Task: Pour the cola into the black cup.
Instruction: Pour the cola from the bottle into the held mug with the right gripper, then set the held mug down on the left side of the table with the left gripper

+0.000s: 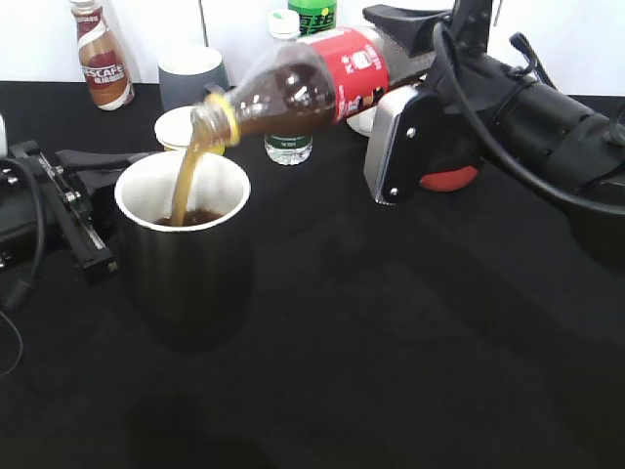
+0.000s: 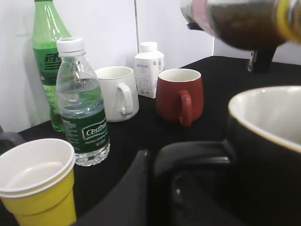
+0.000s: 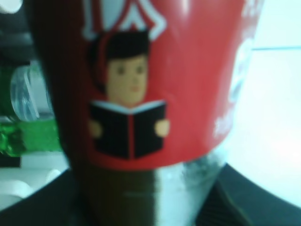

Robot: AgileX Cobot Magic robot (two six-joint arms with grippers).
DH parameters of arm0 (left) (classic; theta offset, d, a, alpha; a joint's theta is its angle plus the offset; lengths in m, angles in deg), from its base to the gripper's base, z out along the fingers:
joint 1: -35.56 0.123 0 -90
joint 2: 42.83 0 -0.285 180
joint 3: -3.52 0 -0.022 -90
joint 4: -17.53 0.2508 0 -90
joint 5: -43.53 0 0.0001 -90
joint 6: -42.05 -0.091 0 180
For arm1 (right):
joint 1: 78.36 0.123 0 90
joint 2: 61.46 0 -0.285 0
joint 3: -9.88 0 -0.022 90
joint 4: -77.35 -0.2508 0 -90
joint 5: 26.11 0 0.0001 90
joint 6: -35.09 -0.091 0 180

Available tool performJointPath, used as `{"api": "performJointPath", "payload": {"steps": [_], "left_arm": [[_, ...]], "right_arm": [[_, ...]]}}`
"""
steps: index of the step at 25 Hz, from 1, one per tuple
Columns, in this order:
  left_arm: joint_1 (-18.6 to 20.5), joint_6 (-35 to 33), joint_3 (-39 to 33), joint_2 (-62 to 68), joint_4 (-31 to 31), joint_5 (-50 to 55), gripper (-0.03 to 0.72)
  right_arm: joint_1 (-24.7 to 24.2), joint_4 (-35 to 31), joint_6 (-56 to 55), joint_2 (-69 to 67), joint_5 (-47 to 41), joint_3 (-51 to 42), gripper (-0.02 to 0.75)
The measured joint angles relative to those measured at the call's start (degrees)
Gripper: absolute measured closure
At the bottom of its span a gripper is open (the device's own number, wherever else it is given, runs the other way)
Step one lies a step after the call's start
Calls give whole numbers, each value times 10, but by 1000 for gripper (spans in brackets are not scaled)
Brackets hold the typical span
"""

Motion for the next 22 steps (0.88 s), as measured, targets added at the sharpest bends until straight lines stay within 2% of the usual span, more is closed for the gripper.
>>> {"api": "performJointPath", "payload": {"steps": [4, 7, 10, 13, 14, 16, 18, 21, 22], "left_arm": [[0, 0, 0, 0, -4, 1, 654], [0, 0, 0, 0, -6, 1, 654], [0, 0, 0, 0, -18, 1, 654], [0, -12, 0, 0, -47, 2, 654], [0, -23, 0, 0, -69, 2, 654], [0, -53, 0, 0, -152, 4, 654], [0, -81, 0, 0, -234, 5, 654], [3, -158, 0, 0, -367, 5, 654], [19, -177, 5, 3, -384, 5, 654]], "right_arm": [[0, 2, -84, 0, -37, 0, 372], [0, 2, -202, 0, -39, 0, 372], [0, 16, -412, 0, -39, 0, 372], [0, 18, -701, 0, -30, 0, 372], [0, 17, -757, 0, -25, -1, 372], [0, -17, -791, 19, -23, -31, 373], [0, -81, -793, 62, -29, -73, 373], [-1, -168, -793, 108, -56, -117, 373], [-10, -181, -793, 114, -62, -130, 373]]}}
